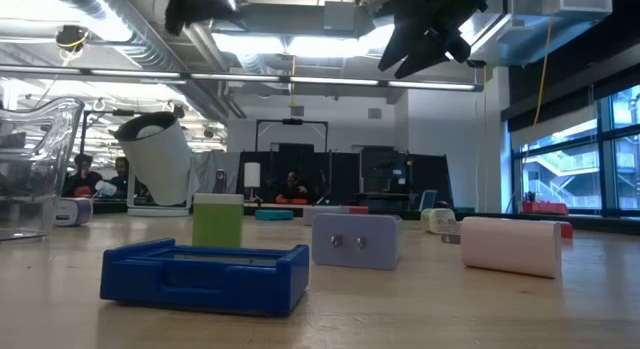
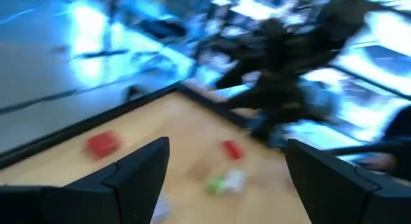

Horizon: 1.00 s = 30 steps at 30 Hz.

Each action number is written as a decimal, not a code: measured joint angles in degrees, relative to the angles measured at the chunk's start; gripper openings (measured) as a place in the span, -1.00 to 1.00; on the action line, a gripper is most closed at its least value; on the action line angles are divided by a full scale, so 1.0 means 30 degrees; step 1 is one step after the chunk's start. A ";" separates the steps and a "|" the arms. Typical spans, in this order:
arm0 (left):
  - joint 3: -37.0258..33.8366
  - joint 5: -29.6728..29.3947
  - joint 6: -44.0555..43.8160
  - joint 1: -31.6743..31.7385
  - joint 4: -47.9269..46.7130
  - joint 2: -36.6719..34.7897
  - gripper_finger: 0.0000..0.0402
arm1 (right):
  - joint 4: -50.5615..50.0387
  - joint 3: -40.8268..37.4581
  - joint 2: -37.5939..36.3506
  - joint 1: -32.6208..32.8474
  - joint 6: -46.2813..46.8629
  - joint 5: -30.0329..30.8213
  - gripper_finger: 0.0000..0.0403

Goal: Pick & Place Office items
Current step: Put the blue adapter into the left transparent bin

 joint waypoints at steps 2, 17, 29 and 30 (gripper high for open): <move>0.0000 -0.0131 -0.1161 0.1190 -0.1359 0.0206 0.52 | 0.0000 0.0000 0.0000 0.0000 0.0000 0.0000 0.14; -0.0008 0.6094 -0.7942 0.4661 -0.5762 0.2838 0.53 | 0.0000 0.0000 0.0000 -0.0017 -0.0141 0.0153 0.14; -0.0015 0.8667 -1.2890 0.4975 -1.3601 0.3900 0.53 | 0.0000 0.0000 0.0000 -0.0798 -0.0513 0.0146 0.14; -0.0015 0.8933 -1.3325 0.4963 -1.4429 0.3900 0.53 | -0.0002 0.0000 0.0000 -0.0861 -0.0512 0.0134 0.14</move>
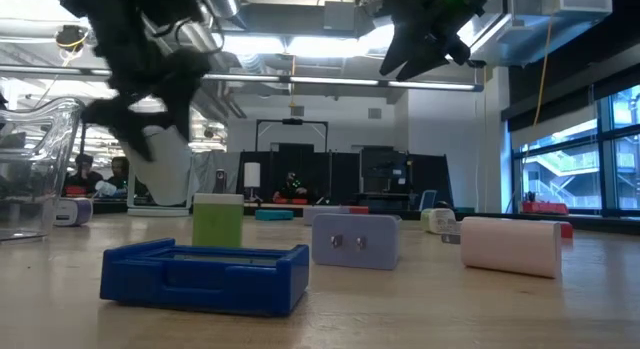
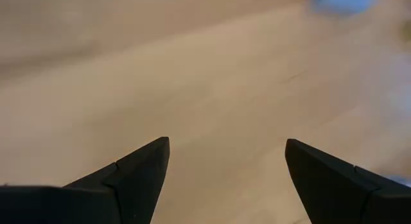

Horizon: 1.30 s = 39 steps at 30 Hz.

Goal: Pick & Place Office items
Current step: Put the blue adapter into the left transparent bin

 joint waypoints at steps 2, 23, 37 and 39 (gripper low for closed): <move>0.0000 0.0263 -0.0754 -0.0144 -0.1463 0.0000 0.53 | -0.0005 0.0000 0.0000 -0.0087 -0.0006 -0.0127 0.14; -0.2974 0.0288 -0.9246 -0.2892 -0.3120 0.0007 0.52 | -0.0006 0.0000 0.0000 -0.0195 -0.0049 -0.0207 0.14; -0.4779 -0.0032 -1.0061 -0.3085 -0.1096 0.0095 0.48 | -0.0006 0.0000 0.0000 -0.0195 -0.0035 -0.0192 0.14; -0.4779 -0.0218 -0.9884 -0.3085 -0.1103 0.0095 0.42 | -0.0006 0.0000 0.0000 -0.0195 -0.0035 -0.0192 0.14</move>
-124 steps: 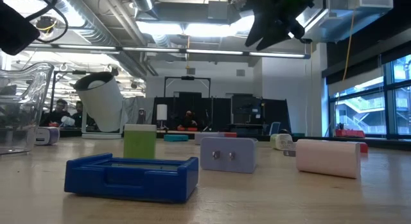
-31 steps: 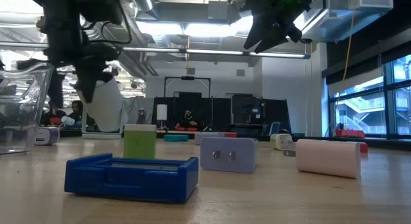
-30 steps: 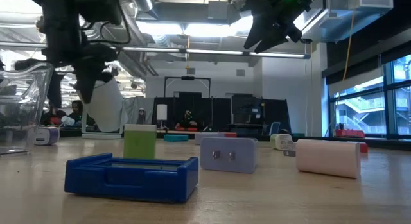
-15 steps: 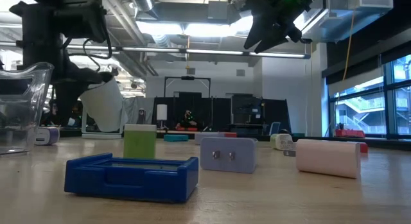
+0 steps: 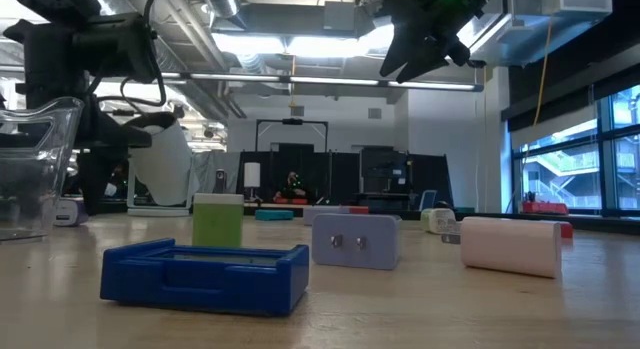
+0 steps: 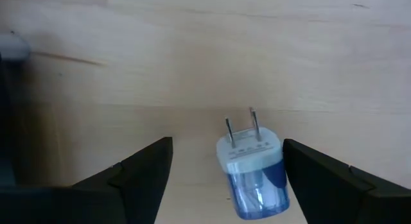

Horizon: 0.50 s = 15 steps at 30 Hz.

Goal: Pick & Place Office items
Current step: Put the blue adapter into the left transparent bin

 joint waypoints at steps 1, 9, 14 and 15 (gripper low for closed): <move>0.0000 -0.0039 0.0155 0.0007 0.0007 0.0000 0.38 | 0.0000 0.0000 0.0000 0.0000 0.0000 0.0002 0.14; 0.0000 0.0174 0.0440 0.0007 0.0007 0.0000 -0.02 | 0.0000 0.0000 0.0000 0.0000 0.0052 0.0058 0.14; 0.0000 0.0448 0.0470 0.0007 0.0022 -0.0015 -0.31 | 0.0000 0.0000 0.0000 0.0000 0.0528 0.0044 0.14; 0.0007 0.0408 0.0484 0.0007 0.0137 -0.0015 -0.36 | 0.0000 0.0000 0.0000 0.0000 0.0595 0.0038 0.14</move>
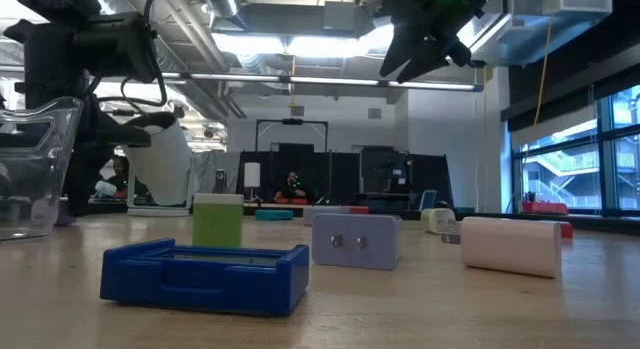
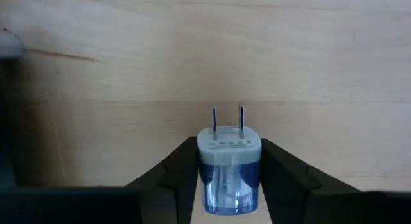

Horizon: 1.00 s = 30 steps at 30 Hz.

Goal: Pick & Place Office items
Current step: Put the blue adapter into the left transparent bin

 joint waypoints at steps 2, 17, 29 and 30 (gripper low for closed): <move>0.0000 -0.0356 0.0336 0.0000 0.0715 -0.0047 -0.36 | 0.0000 0.0000 0.0000 0.0000 0.0031 -0.0026 0.14; 0.4014 -0.6542 1.3607 0.0270 1.3444 -0.1553 -0.31 | 0.0007 0.0000 0.0000 0.0007 0.0099 -0.0053 0.14; 0.4546 -0.5292 2.3586 -0.0121 2.4869 -0.1632 -0.31 | 0.0000 0.0001 0.0000 0.0000 0.1562 -0.0053 0.14; 0.4546 -0.5329 2.3769 -0.0145 2.4867 -0.1632 -0.31 | 0.0000 0.0007 0.0000 0.0000 0.1582 -0.0053 0.14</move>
